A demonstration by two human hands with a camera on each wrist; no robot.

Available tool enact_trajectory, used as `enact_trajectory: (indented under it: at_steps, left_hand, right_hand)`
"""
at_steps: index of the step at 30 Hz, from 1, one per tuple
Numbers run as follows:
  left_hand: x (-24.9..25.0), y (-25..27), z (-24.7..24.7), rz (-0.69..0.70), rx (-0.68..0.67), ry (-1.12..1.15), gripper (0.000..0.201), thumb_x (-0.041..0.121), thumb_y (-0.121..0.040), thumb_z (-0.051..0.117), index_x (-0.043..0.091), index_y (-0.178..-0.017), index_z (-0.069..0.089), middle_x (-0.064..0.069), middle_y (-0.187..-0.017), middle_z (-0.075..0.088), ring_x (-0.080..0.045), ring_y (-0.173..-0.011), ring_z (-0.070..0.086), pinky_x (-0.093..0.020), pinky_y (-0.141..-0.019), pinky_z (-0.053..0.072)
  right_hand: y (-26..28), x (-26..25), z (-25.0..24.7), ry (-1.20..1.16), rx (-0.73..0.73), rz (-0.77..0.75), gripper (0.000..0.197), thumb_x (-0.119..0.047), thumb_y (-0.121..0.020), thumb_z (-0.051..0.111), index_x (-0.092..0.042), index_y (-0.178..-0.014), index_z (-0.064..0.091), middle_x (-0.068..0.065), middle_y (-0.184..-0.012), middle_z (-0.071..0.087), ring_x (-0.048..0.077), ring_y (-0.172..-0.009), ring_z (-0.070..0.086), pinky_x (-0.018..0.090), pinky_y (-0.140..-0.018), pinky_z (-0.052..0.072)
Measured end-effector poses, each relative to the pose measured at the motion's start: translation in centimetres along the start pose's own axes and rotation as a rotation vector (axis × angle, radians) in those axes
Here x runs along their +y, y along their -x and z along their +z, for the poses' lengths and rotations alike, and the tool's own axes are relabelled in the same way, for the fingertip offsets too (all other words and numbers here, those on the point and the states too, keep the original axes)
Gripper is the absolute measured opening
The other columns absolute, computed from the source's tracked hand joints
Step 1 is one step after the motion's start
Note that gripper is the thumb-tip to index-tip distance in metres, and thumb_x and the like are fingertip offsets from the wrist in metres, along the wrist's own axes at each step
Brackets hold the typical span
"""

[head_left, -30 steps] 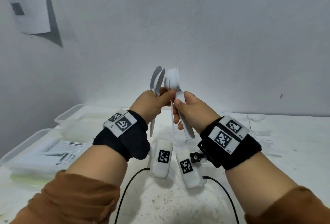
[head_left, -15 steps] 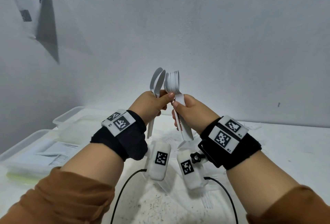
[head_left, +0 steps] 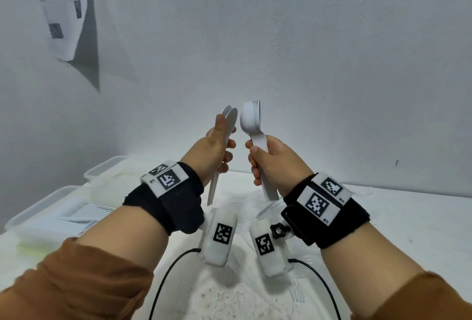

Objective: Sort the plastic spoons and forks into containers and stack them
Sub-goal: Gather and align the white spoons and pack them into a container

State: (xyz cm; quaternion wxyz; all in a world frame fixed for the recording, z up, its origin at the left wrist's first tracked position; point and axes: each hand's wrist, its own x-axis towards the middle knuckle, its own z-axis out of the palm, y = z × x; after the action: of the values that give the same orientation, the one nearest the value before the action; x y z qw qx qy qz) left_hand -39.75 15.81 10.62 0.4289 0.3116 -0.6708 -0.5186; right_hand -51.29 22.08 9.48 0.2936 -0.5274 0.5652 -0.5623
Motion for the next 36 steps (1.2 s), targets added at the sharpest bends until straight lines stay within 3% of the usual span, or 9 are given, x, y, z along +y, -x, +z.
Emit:
enact_trajectory:
  at_steps: [5, 11, 15, 18, 22, 28, 33, 36]
  left_hand:
    - [-0.6, 0.0, -2.5, 0.056, -0.026, -0.028, 0.043, 0.055, -0.095, 0.026, 0.020, -0.087, 0.050, 0.000, -0.084, 0.043, -0.014, -0.067, 0.040, -0.025, -0.058, 0.037]
    - [-0.7, -0.2, -6.8, 0.058, -0.108, 0.084, 0.036, 0.037, -0.101, 0.031, 0.009, -0.106, 0.053, -0.002, -0.086, 0.054, -0.011, -0.074, 0.055, -0.017, -0.066, 0.051]
    - [-0.7, -0.3, -10.7, 0.068, -0.131, 0.093, 0.023, 0.025, -0.101, 0.038, 0.010, -0.095, 0.055, -0.004, -0.087, 0.060, -0.013, -0.077, 0.059, -0.024, -0.082, 0.051]
    - [-0.7, -0.4, -13.4, 0.070, -0.129, 0.094, 0.022, 0.020, -0.099, 0.042, 0.011, -0.082, 0.053, -0.002, -0.072, 0.053, -0.007, -0.061, 0.054, -0.019, -0.070, 0.052]
    - [-0.9, -0.4, -16.8, 0.096, -0.153, 0.080, 0.024, 0.017, -0.099, 0.042, 0.012, -0.080, 0.055, 0.000, -0.067, 0.054, -0.002, -0.051, 0.054, -0.013, -0.060, 0.050]
    - [-1.0, -0.5, -20.8, 0.123, -0.151, 0.026, 0.019, 0.017, -0.099, 0.044, 0.015, -0.084, 0.056, 0.001, -0.070, 0.057, -0.003, -0.060, 0.055, -0.011, -0.060, 0.049]
    - [-1.0, -0.5, -22.3, 0.147, -0.175, -0.006, 0.019, 0.014, -0.099, 0.044, 0.017, -0.084, 0.056, 0.002, -0.072, 0.059, -0.004, -0.064, 0.056, -0.014, -0.066, 0.050]
    - [-1.0, -0.6, -22.7, 0.139, -0.189, 0.002, 0.019, 0.014, -0.099, 0.043, 0.017, -0.086, 0.056, 0.002, -0.072, 0.059, -0.003, -0.060, 0.056, -0.013, -0.065, 0.050]
  right_hand:
    - [0.5, -0.5, 3.1, -0.001, 0.008, -0.012, 0.010, -0.020, -0.098, 0.043, -0.013, -0.096, 0.051, 0.001, -0.069, 0.046, 0.014, -0.056, 0.042, 0.027, -0.055, 0.042]
    - [-0.4, -1.9, 7.7, 0.050, 0.035, -0.008, 0.008, -0.019, -0.098, 0.043, -0.018, -0.092, 0.049, -0.001, -0.071, 0.049, 0.014, -0.056, 0.046, 0.027, -0.056, 0.045]
    - [-1.3, -2.6, 11.1, 0.165, 0.059, -0.012, 0.005, -0.023, -0.098, 0.042, -0.021, -0.095, 0.046, -0.004, -0.081, 0.051, 0.011, -0.063, 0.049, 0.026, -0.057, 0.047]
    - [-1.8, -3.1, 13.3, 0.238, 0.060, -0.023, 0.006, -0.021, -0.099, 0.041, -0.018, -0.102, 0.045, -0.003, -0.083, 0.053, 0.012, -0.070, 0.052, 0.025, -0.059, 0.047]
    - [-2.4, -3.9, 16.4, 0.214, 0.023, 0.009, 0.012, -0.018, -0.100, 0.036, -0.014, -0.107, 0.046, 0.001, -0.082, 0.055, 0.017, -0.071, 0.056, 0.028, -0.063, 0.047]
    - [-2.9, -4.9, 19.7, 0.175, -0.025, 0.027, 0.012, -0.015, -0.101, 0.034, -0.014, -0.106, 0.046, 0.003, -0.073, 0.055, 0.018, -0.062, 0.059, 0.025, -0.059, 0.047]
    - [-3.2, -5.5, 21.1, 0.178, -0.026, 0.056, 0.020, -0.011, -0.100, 0.033, -0.021, -0.088, 0.045, 0.004, -0.072, 0.056, 0.020, -0.065, 0.059, 0.027, -0.061, 0.047]
    - [-3.2, -5.9, 21.6, 0.162, -0.021, 0.071, 0.018, -0.010, -0.101, 0.032, -0.017, -0.092, 0.046, 0.005, -0.069, 0.052, 0.020, -0.062, 0.057, 0.029, -0.061, 0.046]
